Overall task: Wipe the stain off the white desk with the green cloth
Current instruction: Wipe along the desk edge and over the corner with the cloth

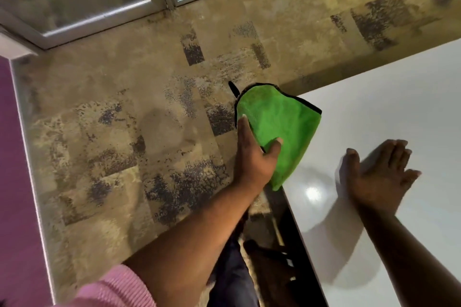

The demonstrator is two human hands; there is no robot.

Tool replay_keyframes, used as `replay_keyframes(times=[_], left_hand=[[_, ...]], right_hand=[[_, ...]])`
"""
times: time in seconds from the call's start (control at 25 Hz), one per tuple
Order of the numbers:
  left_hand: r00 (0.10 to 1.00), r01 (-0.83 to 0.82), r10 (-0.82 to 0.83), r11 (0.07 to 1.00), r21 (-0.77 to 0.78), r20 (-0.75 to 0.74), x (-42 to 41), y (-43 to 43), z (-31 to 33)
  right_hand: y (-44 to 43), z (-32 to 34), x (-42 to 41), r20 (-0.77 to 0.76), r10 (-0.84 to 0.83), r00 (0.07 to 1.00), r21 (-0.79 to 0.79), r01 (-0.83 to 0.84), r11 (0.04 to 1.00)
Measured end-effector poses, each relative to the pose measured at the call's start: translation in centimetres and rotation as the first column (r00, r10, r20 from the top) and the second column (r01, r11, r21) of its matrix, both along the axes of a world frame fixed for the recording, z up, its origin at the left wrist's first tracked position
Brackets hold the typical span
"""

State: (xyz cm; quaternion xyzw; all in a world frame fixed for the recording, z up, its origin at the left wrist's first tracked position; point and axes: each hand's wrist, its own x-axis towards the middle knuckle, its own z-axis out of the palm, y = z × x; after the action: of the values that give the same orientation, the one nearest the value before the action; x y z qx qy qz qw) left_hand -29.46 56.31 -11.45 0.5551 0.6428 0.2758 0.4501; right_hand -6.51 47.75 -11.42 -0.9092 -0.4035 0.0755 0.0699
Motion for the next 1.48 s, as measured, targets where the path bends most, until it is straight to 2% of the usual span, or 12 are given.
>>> replay_keyframes(times=[0.2, 0.32, 0.44, 0.6, 0.72, 0.8, 1.0, 1.16, 1.24, 1.28, 1.36, 1.48], left_hand=[[0.994, -0.086, 0.085, 0.996, 0.005, 0.064, 3.2, 2.2, -1.1], [0.984, -0.169, 0.167, 0.985, 0.028, 0.062, 4.4, -1.1, -1.7], [0.984, -0.16, 0.161, 0.987, -0.02, 0.08, 5.0, -3.9, -1.8], [0.981, -0.107, 0.12, 0.99, -0.092, 0.155, 3.4, 0.9, -1.7], [0.993, 0.119, -0.119, 0.992, 0.044, 0.017, 1.1, 6.5, -2.0], [0.943, 0.323, -0.311, 0.941, 0.102, -0.121, -0.5, 8.3, -1.8], [0.81, 0.573, -0.575, 0.818, -0.053, -0.117, -4.4, 8.3, 0.0], [0.622, 0.731, -0.724, 0.674, -0.109, -0.298, -0.1, 13.7, -0.1], [0.489, 0.823, -0.818, 0.548, -0.148, -0.304, 5.3, 16.3, 0.2], [0.459, 0.848, -0.844, 0.509, -0.149, -0.277, 7.6, 17.0, 0.5], [0.466, 0.861, -0.857, 0.496, -0.112, -0.219, 9.5, 17.3, 0.8], [0.467, 0.863, -0.865, 0.491, -0.12, -0.182, 5.2, 16.4, 0.6]], right_hand=[[3.4, 0.6, -5.6, -0.057, 0.237, 0.97, 0.093, -0.232, 0.968], [4.1, -0.2, -8.2, -0.039, 0.184, 0.982, 0.015, -0.183, 0.983], [4.0, -0.6, -7.9, -0.023, 0.176, 0.984, -0.02, -0.176, 0.984], [4.4, -0.6, -8.2, -0.033, 0.162, 0.986, -0.017, -0.163, 0.987], [4.4, -0.8, -8.1, -0.016, 0.157, 0.987, -0.045, -0.158, 0.986], [4.3, -0.8, -8.0, -0.008, 0.168, 0.986, -0.057, -0.168, 0.984], [4.5, -0.4, -8.3, 0.025, 0.147, 0.989, -0.023, -0.146, 0.989], [4.5, -0.7, -8.2, 0.029, 0.155, 0.988, -0.033, -0.154, 0.988], [4.6, -0.7, -8.4, 0.028, 0.13, 0.991, -0.004, -0.13, 0.991], [4.7, -0.6, -8.4, 0.026, 0.123, 0.992, 0.002, -0.123, 0.992], [4.8, -0.5, -8.7, 0.023, 0.113, 0.993, 0.001, -0.113, 0.994], [4.7, -0.5, -8.5, 0.026, 0.119, 0.993, -0.016, -0.119, 0.993]])
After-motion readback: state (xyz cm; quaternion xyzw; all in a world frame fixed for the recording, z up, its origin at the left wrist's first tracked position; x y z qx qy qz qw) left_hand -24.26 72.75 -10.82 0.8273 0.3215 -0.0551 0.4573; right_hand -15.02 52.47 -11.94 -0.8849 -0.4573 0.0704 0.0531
